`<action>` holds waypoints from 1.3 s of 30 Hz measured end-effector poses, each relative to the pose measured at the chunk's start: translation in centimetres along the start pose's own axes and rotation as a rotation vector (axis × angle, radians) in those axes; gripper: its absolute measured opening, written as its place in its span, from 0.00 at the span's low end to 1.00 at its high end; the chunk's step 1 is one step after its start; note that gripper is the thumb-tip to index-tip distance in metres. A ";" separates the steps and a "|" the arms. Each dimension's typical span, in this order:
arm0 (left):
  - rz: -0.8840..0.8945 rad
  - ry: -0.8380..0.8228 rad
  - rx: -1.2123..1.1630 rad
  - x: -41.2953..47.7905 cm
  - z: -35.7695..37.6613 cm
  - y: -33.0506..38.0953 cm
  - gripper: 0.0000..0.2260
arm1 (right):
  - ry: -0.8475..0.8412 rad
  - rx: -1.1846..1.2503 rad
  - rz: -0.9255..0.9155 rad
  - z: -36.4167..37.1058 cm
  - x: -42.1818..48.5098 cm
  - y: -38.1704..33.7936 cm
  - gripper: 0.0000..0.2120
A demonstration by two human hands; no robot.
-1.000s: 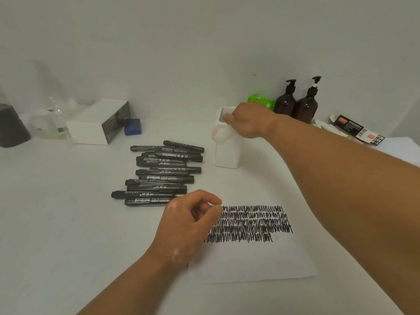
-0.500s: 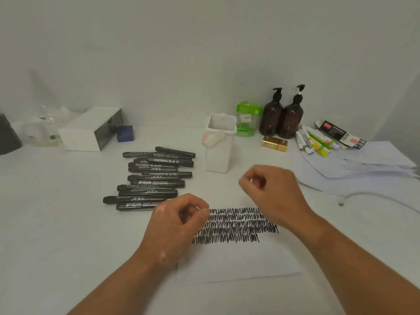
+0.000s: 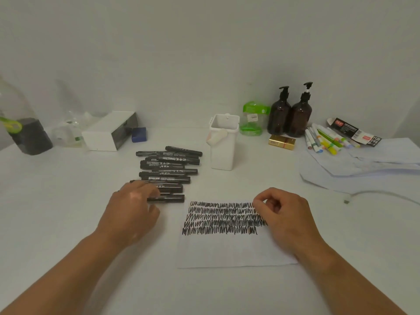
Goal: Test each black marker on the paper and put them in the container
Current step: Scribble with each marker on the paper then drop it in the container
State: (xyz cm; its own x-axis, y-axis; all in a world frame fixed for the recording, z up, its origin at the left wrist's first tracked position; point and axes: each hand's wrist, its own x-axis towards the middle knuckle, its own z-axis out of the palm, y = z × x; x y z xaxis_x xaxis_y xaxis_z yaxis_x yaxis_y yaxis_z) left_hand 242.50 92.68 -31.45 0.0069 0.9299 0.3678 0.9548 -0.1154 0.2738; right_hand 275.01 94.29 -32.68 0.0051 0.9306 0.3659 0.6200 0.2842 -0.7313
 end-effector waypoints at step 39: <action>-0.242 -0.414 -1.603 1.2 3.1 8.1 0.11 | -0.274 0.352 0.045 0.4 -0.7 -1.8 0.06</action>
State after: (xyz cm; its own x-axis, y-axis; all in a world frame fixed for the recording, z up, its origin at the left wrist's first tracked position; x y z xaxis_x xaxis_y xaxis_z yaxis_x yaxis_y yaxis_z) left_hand 251.16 93.99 -31.57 0.2374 0.9713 0.0123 -0.3017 0.0616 0.9514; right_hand 273.60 93.21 -31.86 -0.2118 0.9571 0.1976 0.3186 0.2588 -0.9119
